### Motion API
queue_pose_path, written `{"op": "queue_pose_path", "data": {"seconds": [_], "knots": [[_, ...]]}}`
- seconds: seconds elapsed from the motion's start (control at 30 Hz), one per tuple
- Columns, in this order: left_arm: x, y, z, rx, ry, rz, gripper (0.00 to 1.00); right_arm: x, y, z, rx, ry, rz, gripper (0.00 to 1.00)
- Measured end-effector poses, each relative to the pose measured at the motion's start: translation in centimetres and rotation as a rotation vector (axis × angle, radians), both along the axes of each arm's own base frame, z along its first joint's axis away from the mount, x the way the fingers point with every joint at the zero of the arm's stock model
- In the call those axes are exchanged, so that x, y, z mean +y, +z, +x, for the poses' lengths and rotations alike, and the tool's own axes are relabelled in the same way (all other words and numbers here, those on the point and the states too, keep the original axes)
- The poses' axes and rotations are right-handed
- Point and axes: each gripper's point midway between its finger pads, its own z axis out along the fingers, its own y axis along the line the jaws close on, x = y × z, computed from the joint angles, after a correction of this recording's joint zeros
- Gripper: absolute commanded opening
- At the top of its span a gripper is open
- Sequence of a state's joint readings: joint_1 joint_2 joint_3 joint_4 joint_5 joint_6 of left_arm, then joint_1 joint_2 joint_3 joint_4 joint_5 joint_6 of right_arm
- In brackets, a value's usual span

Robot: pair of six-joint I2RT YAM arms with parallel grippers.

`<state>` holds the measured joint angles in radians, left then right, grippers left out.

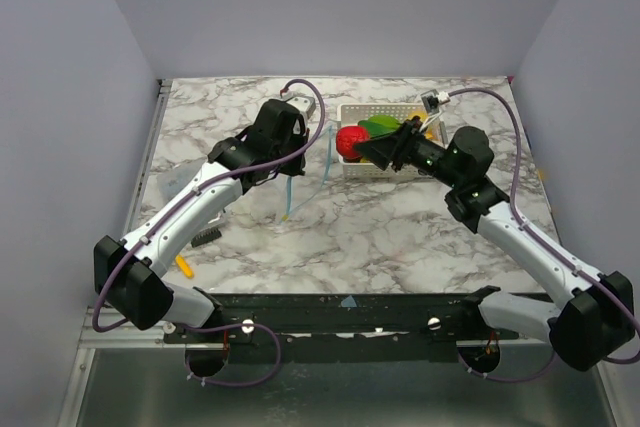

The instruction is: Place the food in the zip-top bag and seal the zipper

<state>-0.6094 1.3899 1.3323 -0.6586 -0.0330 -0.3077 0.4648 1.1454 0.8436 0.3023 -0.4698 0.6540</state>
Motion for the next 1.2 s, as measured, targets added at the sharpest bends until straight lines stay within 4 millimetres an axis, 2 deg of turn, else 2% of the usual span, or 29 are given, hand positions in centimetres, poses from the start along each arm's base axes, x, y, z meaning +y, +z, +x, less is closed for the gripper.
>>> {"op": "queue_pose_path", "data": {"seconds": [0.1,0.2,0.43,0.67,0.8,0.9,0.97,1.07,1.13,1.2], "knots": [[0.0,0.0,0.0,0.0,-0.001,-0.004,0.0,1.1,2.1,-1.0,-0.055,0.06,0.063,0.08],[-0.1,-0.1,0.0,-0.004,0.001,-0.01,0.0,2.7,1.9,-1.4,-0.036,0.11,0.093,0.08],[0.0,-0.2,-0.1,-0.007,0.004,-0.016,0.0,6.3,-1.0,-2.6,0.048,0.168,0.09,0.08],[0.4,0.3,-0.4,-0.031,0.014,-0.031,0.0,6.6,-4.7,-1.3,0.144,0.065,0.026,0.1],[0.5,0.9,-0.5,-0.052,0.02,-0.048,0.0,7.2,-6.5,-1.6,0.181,0.053,-0.02,0.13],[0.5,1.3,-0.5,-0.067,0.022,-0.062,0.0,7.9,-8.2,-2.1,0.205,0.056,-0.073,0.2],[0.5,1.5,-0.5,-0.073,0.023,-0.067,0.0,8.5,-9.1,-2.5,0.214,0.058,-0.113,0.28],[0.5,1.5,-0.4,-0.079,0.026,-0.069,0.0,9.0,-9.8,-2.9,0.209,0.067,-0.163,0.36],[0.5,1.5,-0.3,-0.079,0.03,-0.069,0.0,9.4,-10.0,-3.1,0.2,0.076,-0.193,0.46],[0.5,1.5,-0.3,-0.08,0.031,-0.07,0.0,9.8,-10.0,-3.1,0.191,0.087,-0.218,0.6]]}}
